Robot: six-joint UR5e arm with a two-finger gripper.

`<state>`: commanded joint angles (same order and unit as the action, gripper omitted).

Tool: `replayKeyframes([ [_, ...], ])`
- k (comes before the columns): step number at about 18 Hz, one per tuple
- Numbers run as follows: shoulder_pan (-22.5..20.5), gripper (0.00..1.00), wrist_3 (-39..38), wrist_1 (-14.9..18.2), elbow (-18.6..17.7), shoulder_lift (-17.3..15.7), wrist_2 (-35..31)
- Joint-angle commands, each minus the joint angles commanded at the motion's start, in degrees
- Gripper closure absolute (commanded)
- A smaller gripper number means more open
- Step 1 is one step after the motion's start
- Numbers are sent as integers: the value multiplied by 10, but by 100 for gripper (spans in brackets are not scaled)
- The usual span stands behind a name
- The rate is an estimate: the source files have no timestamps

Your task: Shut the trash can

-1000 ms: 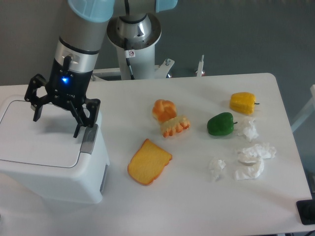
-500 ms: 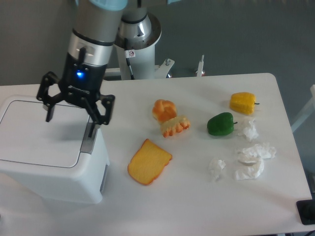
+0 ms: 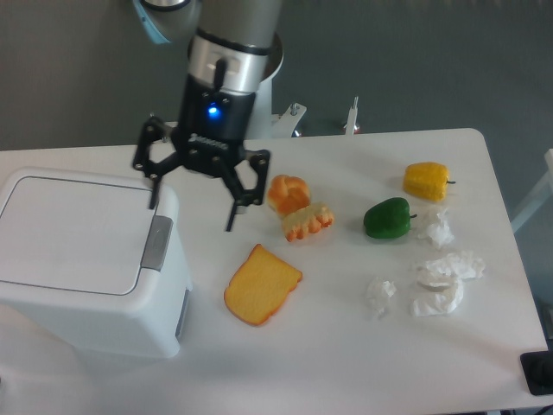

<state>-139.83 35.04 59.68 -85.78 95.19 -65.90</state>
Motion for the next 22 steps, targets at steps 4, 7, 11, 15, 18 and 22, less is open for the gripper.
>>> replayKeyframes([
  [4,2,0,220,12,-11,-7,-147],
  [7,-14,0,264,18,-17,-8,-159],
  [11,-75,0,394,48,-21,-5,-152],
  [15,-126,0,525,91,-21,-6,-151],
  [18,-160,0,612,112,-21,-5,-143],
  [22,-198,0,630,136,-24,-18,-108],
])
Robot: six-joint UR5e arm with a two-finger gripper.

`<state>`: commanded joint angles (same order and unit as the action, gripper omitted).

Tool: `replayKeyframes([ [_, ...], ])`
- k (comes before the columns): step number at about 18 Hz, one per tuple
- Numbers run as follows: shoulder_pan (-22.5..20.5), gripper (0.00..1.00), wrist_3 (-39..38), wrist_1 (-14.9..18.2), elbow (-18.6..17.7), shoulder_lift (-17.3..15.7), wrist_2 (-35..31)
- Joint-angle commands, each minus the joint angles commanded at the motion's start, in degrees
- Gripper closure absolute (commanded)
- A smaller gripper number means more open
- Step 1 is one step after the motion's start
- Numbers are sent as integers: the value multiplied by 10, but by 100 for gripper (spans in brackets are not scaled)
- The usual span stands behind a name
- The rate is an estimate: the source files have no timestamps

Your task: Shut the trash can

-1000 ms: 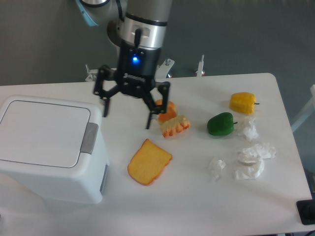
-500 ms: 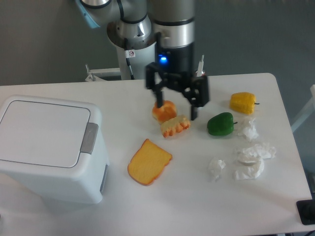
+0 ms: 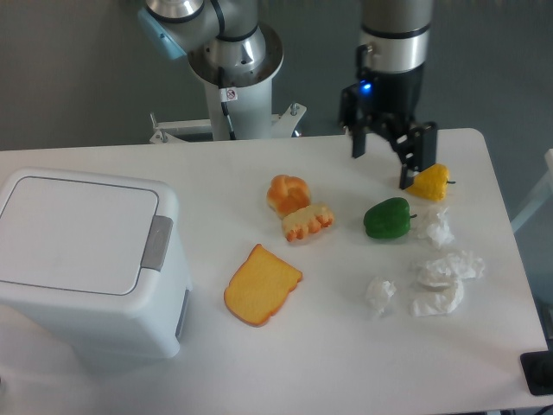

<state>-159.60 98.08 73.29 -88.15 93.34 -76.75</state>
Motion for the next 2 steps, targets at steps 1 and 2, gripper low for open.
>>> replayKeyframes([
  [1,-4,0,2,5,-3,-3,11],
  [2,-4,0,2,7,-6,-7,12],
])
